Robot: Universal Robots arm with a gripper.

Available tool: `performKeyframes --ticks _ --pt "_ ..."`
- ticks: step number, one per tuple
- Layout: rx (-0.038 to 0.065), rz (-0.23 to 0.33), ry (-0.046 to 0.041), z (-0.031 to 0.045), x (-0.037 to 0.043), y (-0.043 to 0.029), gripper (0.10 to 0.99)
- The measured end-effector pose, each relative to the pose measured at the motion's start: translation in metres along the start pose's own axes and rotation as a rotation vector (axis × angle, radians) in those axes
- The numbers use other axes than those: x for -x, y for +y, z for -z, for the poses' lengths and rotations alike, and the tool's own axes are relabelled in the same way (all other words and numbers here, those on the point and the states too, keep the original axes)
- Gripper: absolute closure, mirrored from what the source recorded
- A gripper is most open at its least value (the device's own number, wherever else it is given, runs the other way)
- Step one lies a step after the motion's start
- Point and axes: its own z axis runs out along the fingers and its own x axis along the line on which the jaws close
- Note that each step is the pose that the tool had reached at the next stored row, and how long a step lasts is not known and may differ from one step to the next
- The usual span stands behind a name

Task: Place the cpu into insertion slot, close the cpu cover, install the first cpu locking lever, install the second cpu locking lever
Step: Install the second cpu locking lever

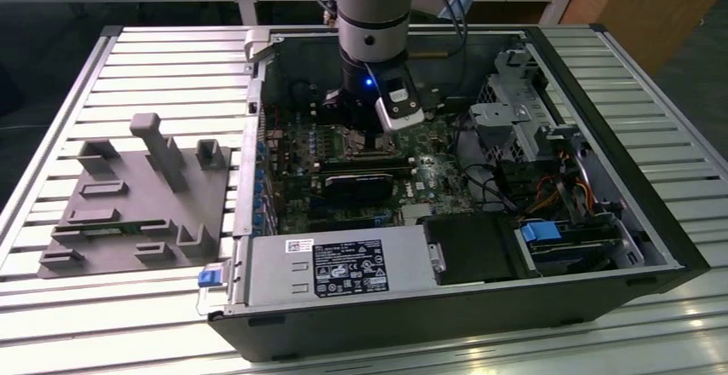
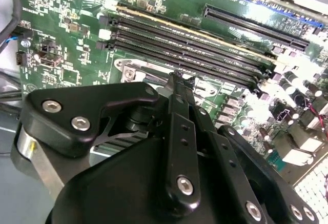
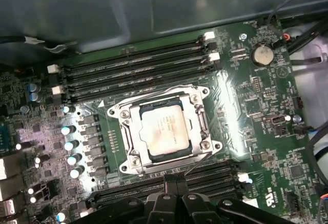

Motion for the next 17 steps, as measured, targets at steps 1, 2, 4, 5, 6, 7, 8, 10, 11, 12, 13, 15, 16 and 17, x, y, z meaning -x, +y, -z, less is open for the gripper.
performKeyframes --ticks 1,2,4,5,6,7,8,10,11,12,13,15,16,17 --pt "0.002 0.000 0.0007 -0.0005 -0.0002 -0.0007 0.984" --pt "0.006 0.000 0.0016 -0.0010 -0.0002 -0.0015 0.984" --pt "0.016 -0.001 0.0040 -0.0021 -0.0001 -0.0038 0.984" --pt "0.021 -0.001 0.0052 -0.0025 0.0000 -0.0050 0.984" --pt "0.026 -0.001 0.0064 -0.0027 0.0000 -0.0061 0.984" --pt "0.029 -0.001 0.0071 -0.0028 -0.0002 -0.0066 0.984" --pt "0.029 -0.001 0.0073 -0.0029 -0.0002 -0.0066 0.984" --pt "0.030 -0.001 0.0074 -0.0029 -0.0002 -0.0065 0.984" --pt "0.030 -0.001 0.0074 -0.0029 -0.0002 -0.0066 0.984" --pt "0.030 -0.001 0.0074 -0.0028 -0.0002 -0.0066 0.984" --pt "0.030 -0.001 0.0076 -0.0028 -0.0002 -0.0066 0.984" --pt "0.034 -0.001 0.0085 -0.0030 -0.0008 -0.0070 0.984" --pt "0.039 -0.001 0.0097 -0.0033 -0.0011 -0.0073 0.984" --pt "0.046 -0.002 0.0113 -0.0036 -0.0014 -0.0077 0.984"
